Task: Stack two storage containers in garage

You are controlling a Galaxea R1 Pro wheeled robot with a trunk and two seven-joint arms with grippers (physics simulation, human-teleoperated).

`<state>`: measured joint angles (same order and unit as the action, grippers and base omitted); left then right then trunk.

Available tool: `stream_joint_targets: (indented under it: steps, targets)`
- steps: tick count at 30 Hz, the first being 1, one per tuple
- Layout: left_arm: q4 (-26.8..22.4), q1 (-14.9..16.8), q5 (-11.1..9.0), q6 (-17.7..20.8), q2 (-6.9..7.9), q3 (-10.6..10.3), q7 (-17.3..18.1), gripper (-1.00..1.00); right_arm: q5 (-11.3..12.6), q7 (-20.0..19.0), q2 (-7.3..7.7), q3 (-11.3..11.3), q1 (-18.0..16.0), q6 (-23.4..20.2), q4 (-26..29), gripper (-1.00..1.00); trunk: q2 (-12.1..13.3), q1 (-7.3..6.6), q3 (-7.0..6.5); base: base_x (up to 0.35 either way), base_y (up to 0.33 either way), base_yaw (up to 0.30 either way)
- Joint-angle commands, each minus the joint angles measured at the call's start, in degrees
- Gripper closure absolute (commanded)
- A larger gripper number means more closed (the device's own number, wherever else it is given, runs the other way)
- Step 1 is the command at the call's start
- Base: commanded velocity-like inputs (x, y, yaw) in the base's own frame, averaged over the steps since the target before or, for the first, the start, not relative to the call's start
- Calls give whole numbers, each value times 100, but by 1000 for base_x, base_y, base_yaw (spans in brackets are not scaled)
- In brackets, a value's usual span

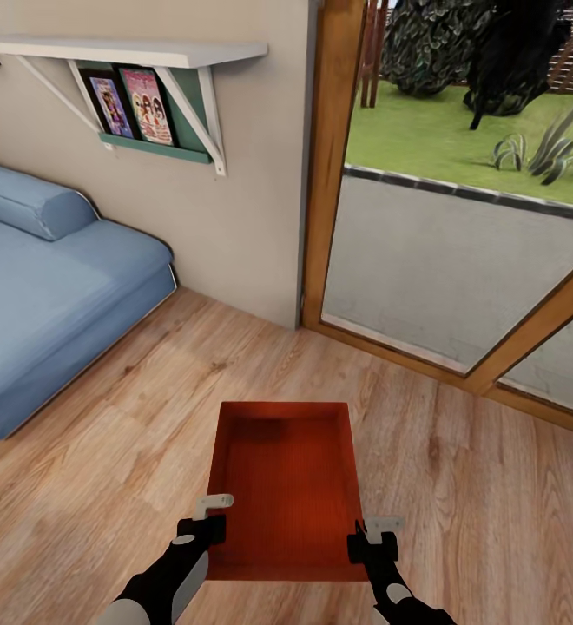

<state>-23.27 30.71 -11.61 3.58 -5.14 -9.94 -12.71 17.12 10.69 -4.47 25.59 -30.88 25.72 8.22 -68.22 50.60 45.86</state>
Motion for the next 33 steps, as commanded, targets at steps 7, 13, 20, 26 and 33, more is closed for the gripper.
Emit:
stream_joint_targets:
  steps: [7, 13, 20, 26, 33]
  targets:
    - [-11, -4, 9, 37, 4, 0, -92, 100, -33, 30, -2, -230, -6, 9, 22, 100, -2, 0, -61, 0, 0, 0]
    - [-11, -4, 9, 37, 4, 0, -94, 100, -33, 30, -2, -230, -6, 6, 22, 100, -2, 0, -116, 0, 0, 0]
    - [-11, -4, 9, 37, 4, -1, -95, 100, -33, 30, -3, -230, -6, 6, 22, 100, -2, 0, -180, 0, 0, 0]
    - [-11, -4, 9, 37, 4, 0, -95, 100, -33, 30, -2, -230, -6, 4, 22, 100, -2, 0, -236, 0, 0, 0]
    - [-11, -4, 9, 37, 4, -3, -95, 100, -33, 30, -3, -230, -6, 4, 22, 100, -2, 0, -300, 0, 0, 0]
